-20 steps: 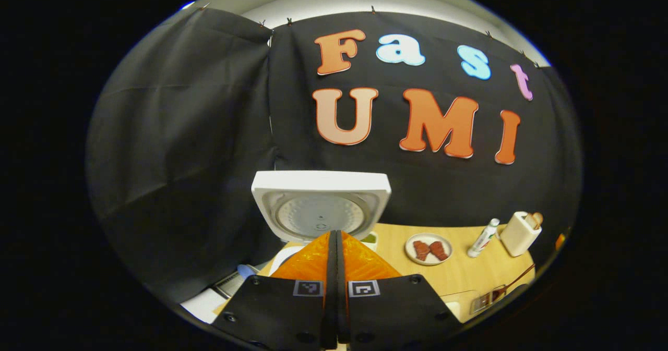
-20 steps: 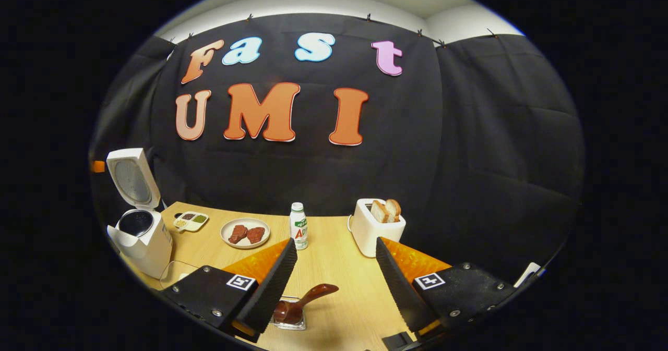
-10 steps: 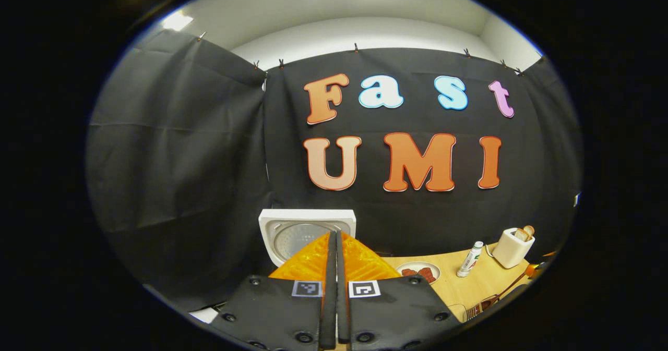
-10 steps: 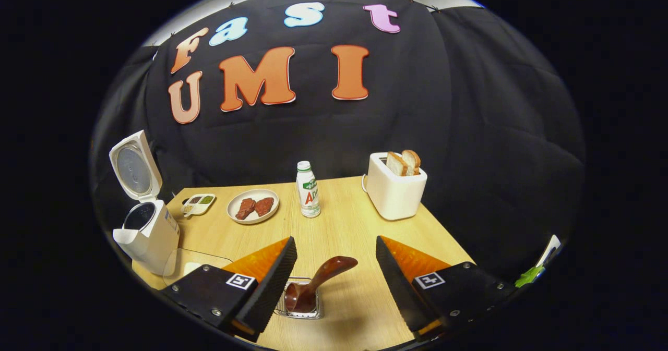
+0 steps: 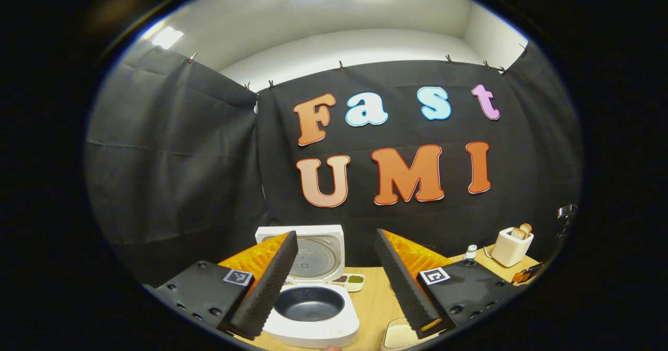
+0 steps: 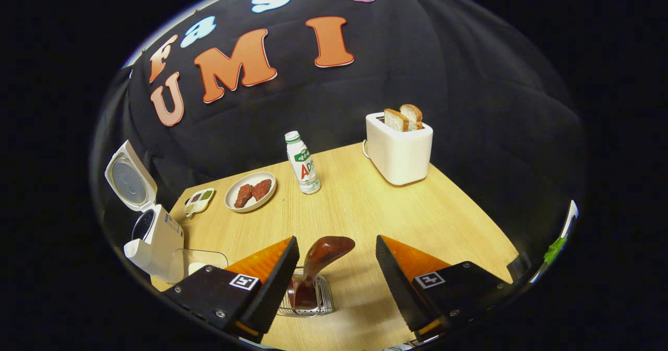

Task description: Close the left gripper, press the button to open the rice cooker; take a wooden spoon from the chopstick holder with the right hand, scoop a spoonful of rice and pour it into the rice cooker, then put the wooden spoon back into the chopstick holder.

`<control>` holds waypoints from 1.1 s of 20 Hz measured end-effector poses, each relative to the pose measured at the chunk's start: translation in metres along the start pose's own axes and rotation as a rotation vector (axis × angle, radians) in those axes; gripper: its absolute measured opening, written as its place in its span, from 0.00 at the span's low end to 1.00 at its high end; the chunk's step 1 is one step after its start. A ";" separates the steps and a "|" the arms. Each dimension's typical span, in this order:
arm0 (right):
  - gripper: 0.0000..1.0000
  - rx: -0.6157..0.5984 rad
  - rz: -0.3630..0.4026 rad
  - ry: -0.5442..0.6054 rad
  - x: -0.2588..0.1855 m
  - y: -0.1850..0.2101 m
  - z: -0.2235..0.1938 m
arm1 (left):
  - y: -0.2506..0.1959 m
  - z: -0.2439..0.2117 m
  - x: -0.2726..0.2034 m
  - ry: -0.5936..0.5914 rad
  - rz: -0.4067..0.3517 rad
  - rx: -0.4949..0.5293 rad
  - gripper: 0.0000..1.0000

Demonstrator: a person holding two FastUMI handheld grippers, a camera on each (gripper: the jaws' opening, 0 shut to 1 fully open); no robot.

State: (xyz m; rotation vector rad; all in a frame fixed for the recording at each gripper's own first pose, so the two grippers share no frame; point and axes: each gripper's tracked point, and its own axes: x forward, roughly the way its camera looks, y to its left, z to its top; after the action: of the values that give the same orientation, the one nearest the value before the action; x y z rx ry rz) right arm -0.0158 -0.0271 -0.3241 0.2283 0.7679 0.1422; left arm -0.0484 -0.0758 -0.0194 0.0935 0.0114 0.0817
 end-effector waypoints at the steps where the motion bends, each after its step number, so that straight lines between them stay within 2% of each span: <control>1: 0.93 0.012 0.018 0.000 0.002 0.002 0.001 | -0.004 0.000 -0.003 -0.002 0.006 -0.005 1.00; 4: 0.87 0.070 0.061 0.020 0.006 0.008 -0.006 | -0.011 -0.004 -0.009 0.012 0.018 0.012 0.98; 6: 0.78 0.122 0.101 0.025 0.009 0.014 -0.006 | -0.017 -0.007 -0.012 0.026 0.025 0.022 1.00; 8: 0.64 0.157 0.133 0.012 0.009 0.016 -0.004 | -0.022 -0.011 -0.014 0.046 0.030 0.028 0.98; 9: 0.51 0.167 0.151 0.010 0.008 0.018 -0.003 | -0.025 -0.016 -0.016 0.057 0.034 0.031 0.98; 11: 0.43 0.198 0.220 0.012 0.007 0.030 -0.003 | -0.030 -0.023 -0.017 0.077 0.039 0.029 1.00; 14: 0.31 0.235 0.284 0.013 0.007 0.046 -0.004 | -0.045 -0.034 -0.017 0.114 0.028 0.028 1.00; 15: 0.26 0.232 0.286 0.012 0.008 0.049 -0.004 | -0.048 -0.034 -0.015 0.118 0.027 0.031 0.98; 17: 0.20 0.218 0.278 0.013 0.009 0.052 -0.003 | -0.052 -0.035 -0.012 0.122 0.025 0.018 1.00; 18: 0.19 0.214 0.273 0.013 0.006 0.054 -0.001 | -0.054 -0.035 -0.011 0.121 0.020 0.013 0.98; 22: 0.18 0.209 0.240 -0.042 -0.008 0.061 0.018 | -0.045 -0.041 -0.001 0.111 -0.010 0.006 1.00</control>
State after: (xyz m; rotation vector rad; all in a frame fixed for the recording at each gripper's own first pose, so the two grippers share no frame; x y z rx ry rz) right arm -0.0117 0.0277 -0.2911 0.5212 0.7116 0.2833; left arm -0.0467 -0.1165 -0.0644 0.0950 0.1233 0.0768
